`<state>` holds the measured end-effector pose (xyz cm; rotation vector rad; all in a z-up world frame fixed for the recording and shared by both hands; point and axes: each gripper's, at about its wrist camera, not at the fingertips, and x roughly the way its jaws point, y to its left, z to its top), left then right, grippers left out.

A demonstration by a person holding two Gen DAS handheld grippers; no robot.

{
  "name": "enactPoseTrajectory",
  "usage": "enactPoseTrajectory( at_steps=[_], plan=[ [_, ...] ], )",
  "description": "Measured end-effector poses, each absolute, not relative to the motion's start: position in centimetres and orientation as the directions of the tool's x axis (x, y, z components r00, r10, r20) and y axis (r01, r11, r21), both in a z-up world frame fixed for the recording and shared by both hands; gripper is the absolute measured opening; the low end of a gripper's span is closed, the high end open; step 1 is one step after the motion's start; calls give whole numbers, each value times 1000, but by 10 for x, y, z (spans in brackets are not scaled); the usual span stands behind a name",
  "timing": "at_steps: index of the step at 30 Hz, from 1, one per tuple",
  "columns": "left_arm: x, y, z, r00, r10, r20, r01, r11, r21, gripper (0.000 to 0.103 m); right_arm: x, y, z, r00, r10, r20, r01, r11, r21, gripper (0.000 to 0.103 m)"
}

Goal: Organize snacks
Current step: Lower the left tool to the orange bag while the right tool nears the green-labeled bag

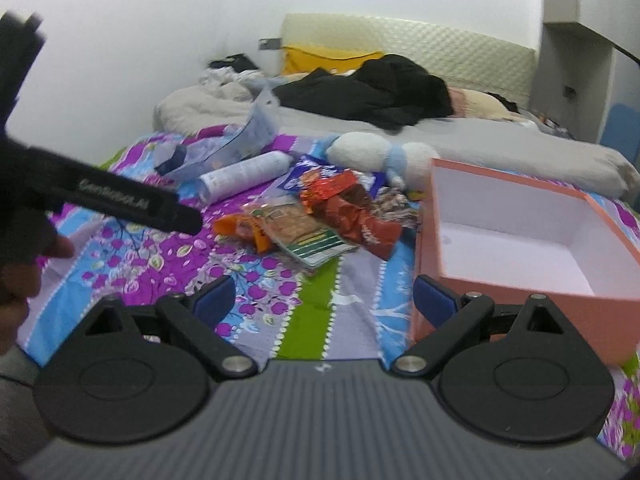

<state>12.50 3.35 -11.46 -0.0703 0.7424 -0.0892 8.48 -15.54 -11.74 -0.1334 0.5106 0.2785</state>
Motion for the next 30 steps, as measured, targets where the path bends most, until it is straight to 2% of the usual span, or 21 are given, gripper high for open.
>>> enactPoseTrajectory(
  at_steps=[3, 5, 7, 20, 21, 22, 23, 24, 30],
  plan=[
    [136, 47, -125, 743, -127, -657, 59, 990, -125, 103, 96, -145, -123, 835, 251, -490, -323, 944, -67, 96],
    [147, 57, -136, 734, -152, -662, 62, 986, -158, 103, 108, -137, -129, 825, 255, -504, -341, 936, -85, 91],
    [159, 63, -146, 730, -157, -665, 61, 984, -165, 103, 120, -129, -137, 821, 240, -517, -345, 932, -115, 76],
    [240, 71, -196, 708, -211, -673, 130, 977, -170, 103, 187, -94, -189, 804, 233, -548, -436, 858, -274, 74],
    [245, 71, -197, 708, -215, -673, 138, 976, -166, 103, 192, -92, -192, 803, 224, -553, -435, 854, -286, 68],
    [250, 70, -200, 709, -214, -672, 144, 977, -159, 103, 197, -89, -196, 802, 211, -558, -431, 852, -298, 56],
    [255, 70, -202, 709, -213, -673, 149, 977, -152, 103, 203, -87, -199, 797, 213, -565, -440, 845, -303, 52],
    [260, 69, -205, 707, -212, -675, 154, 977, -147, 102, 207, -86, -202, 794, 217, -568, -450, 838, -308, 49],
    [282, 67, -224, 679, -227, -698, 172, 974, -150, 89, 225, -76, -216, 804, 198, -561, -472, 785, -401, 49]
  ],
)
